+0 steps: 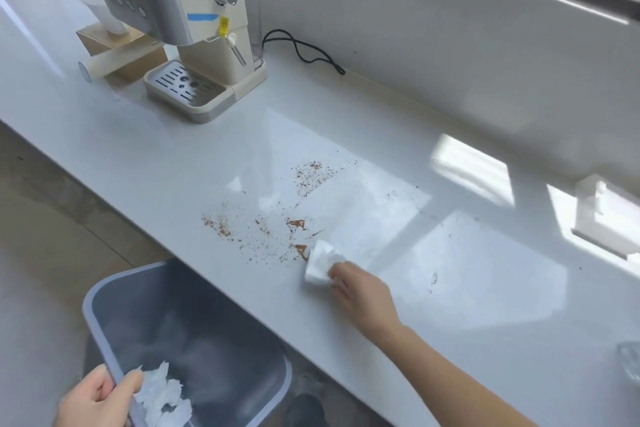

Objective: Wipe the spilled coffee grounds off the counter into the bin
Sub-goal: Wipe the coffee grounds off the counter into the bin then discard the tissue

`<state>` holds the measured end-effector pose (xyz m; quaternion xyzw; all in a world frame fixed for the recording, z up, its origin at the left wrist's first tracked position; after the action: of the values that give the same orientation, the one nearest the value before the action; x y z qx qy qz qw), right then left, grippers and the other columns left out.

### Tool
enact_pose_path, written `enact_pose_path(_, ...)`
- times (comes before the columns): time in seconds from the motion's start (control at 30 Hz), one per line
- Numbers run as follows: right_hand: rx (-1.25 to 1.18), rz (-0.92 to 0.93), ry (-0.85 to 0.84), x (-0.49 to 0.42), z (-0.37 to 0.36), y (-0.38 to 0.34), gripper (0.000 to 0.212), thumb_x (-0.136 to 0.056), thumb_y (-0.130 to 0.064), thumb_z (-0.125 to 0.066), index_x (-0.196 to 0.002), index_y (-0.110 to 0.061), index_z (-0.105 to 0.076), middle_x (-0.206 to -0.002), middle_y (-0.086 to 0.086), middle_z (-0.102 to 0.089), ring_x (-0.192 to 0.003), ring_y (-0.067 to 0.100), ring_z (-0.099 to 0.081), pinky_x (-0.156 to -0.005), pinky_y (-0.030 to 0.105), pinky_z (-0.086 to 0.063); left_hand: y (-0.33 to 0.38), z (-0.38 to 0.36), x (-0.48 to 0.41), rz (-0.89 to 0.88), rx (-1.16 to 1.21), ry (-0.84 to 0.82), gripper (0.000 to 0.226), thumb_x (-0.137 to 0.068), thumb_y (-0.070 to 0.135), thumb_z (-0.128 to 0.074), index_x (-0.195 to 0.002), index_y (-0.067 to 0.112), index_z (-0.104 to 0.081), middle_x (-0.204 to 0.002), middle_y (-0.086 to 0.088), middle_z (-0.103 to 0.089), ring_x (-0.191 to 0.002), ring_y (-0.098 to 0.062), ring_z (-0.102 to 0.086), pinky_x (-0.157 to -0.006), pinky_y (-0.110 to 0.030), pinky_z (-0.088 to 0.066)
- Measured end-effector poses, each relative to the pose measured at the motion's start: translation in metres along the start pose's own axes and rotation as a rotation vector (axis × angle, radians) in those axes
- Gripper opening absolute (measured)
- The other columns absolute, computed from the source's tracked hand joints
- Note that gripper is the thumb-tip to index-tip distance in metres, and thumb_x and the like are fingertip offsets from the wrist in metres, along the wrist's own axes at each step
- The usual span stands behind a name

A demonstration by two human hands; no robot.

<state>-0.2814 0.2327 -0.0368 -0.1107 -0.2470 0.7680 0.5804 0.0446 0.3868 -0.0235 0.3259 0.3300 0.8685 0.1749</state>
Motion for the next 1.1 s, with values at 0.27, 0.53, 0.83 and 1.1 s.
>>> enact_pose_path(0.27,0.353,-0.487,0.205,-0.017,0.110,0.144,0.003,-0.091,-0.018,-0.043,-0.091,-0.020,-0.040,-0.102,0.005,-0.059,-0.071,0.033,-0.056,-0.059,0.034,-0.039,0.007,-0.004,-0.002,-0.028,-0.043,0.011,0.040,-0.077,0.000,-0.065,-0.056,0.007,-0.032,-0.050,-0.015,-0.036,-0.052,-0.025,-0.031,-0.045,-0.023,-0.021)
enact_pose_path(0.53,0.190,-0.108,0.015,-0.018,0.030,0.053,0.021,-0.084,-0.011,-0.053,-0.082,-0.017,-0.033,-0.088,0.002,-0.052,-0.064,0.035,-0.054,-0.056,0.038,-0.044,0.015,-0.006,0.006,0.015,-0.058,0.000,0.033,-0.077,-0.002,-0.062,-0.065,-0.008,-0.032,-0.059,-0.015,-0.032,-0.055,-0.020,-0.027,-0.057,-0.029,-0.023)
enact_pose_path(0.83,-0.010,-0.166,0.357,-0.109,0.081,0.095,0.018,-0.081,-0.013,-0.056,-0.083,-0.027,-0.045,-0.072,-0.011,-0.047,-0.064,0.020,-0.046,-0.052,0.025,-0.031,0.014,-0.006,0.006,0.062,-0.058,-0.022,0.019,-0.077,-0.003,-0.064,-0.071,-0.014,-0.050,-0.061,-0.024,-0.039,-0.064,-0.021,-0.030,-0.066,-0.032,-0.024)
enact_pose_path(1.1,0.221,-0.231,0.270,-0.209,0.079,0.137,0.011,-0.095,-0.017,-0.035,-0.085,-0.016,-0.034,-0.099,0.019,-0.053,-0.063,0.032,-0.042,-0.060,0.037,-0.034,0.020,-0.005,0.003,0.080,-0.054,0.044,0.040,-0.050,0.022,-0.058,-0.076,-0.009,-0.064,-0.076,-0.036,-0.058,-0.068,-0.023,-0.041,-0.070,-0.033,-0.034)
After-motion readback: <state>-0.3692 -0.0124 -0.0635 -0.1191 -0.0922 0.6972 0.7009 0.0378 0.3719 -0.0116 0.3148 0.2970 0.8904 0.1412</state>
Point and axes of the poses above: each hand's wrist, its own x-axis away from the middle knuckle, its own z-axis out of the back of the hand, y = z × x, the point moved 2 cm from there along -x, towards the middle knuckle
